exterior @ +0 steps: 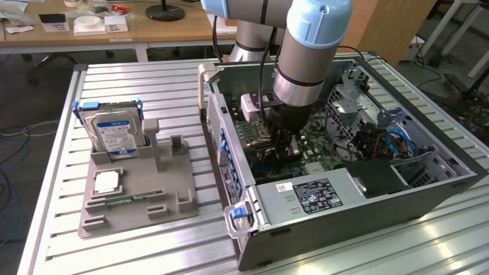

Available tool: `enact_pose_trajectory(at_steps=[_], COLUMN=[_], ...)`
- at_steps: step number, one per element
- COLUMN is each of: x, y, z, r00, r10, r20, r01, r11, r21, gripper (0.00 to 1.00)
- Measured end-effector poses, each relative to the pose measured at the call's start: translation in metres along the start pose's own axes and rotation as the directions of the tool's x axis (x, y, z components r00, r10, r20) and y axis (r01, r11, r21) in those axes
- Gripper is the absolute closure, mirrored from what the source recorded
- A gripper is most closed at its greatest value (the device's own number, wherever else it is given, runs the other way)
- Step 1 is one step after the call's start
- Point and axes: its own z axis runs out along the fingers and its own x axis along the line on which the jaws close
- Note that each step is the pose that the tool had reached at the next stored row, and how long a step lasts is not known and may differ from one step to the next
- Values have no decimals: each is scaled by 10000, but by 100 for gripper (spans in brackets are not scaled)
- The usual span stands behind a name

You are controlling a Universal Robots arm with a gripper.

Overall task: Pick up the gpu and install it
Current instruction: 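Insert the gpu into the slot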

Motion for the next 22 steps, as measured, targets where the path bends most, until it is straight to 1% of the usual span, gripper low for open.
enact_pose_trajectory(at_steps=[22], x=[-14], y=[1], z=[10], r00=[10000], r10=[29], r20=[-2], r01=[-29], r11=[10000], r21=[1], gripper=[73])
